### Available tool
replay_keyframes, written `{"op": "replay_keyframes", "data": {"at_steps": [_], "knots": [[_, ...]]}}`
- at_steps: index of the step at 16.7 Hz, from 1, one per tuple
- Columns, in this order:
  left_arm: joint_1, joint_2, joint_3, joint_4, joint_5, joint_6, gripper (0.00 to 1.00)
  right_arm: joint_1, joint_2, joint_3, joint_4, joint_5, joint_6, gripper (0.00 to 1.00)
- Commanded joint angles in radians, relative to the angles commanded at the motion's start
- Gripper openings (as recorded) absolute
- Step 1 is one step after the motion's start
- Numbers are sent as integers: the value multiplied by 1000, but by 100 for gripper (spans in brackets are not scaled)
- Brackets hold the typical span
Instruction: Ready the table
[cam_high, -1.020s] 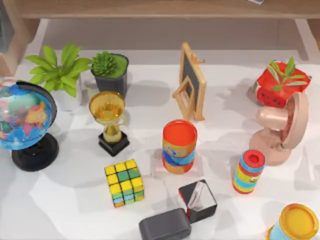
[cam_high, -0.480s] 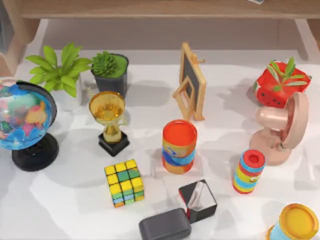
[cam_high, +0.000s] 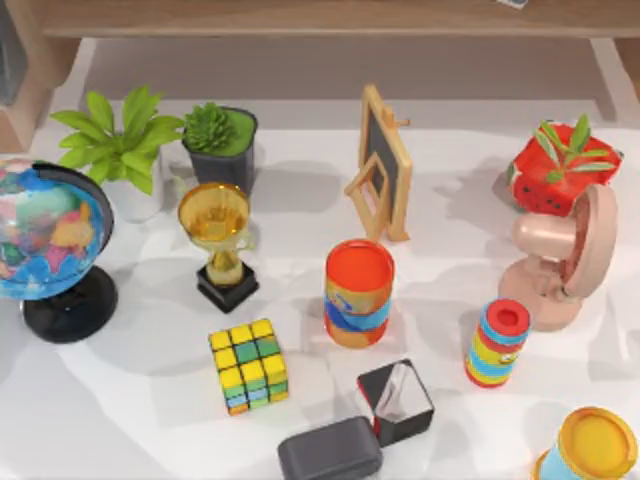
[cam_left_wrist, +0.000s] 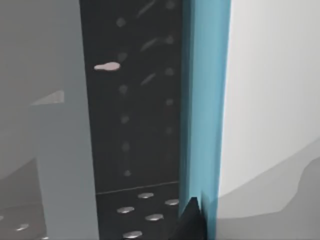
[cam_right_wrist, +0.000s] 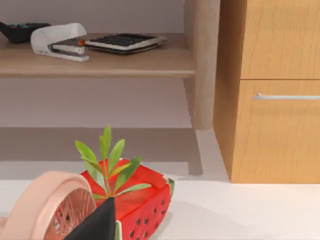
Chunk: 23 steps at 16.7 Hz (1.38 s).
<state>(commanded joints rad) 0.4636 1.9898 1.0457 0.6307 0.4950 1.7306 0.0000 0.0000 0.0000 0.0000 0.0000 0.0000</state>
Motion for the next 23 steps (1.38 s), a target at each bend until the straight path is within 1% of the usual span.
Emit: {"op": "replay_keyframes", "data": {"at_steps": [1,14,15,23], "knots": [[0,0,0,0,0,0,0,0,0,0,0,0,0,100],[0,0,0,0,0,0,98,0,0,0,0,0,0,100],[0,0,0,0,0,0,100,0,0,0,0,0,0,100],[3,-1,-1,0,0,0,100,0,0,0,0,0,0,100]]}}
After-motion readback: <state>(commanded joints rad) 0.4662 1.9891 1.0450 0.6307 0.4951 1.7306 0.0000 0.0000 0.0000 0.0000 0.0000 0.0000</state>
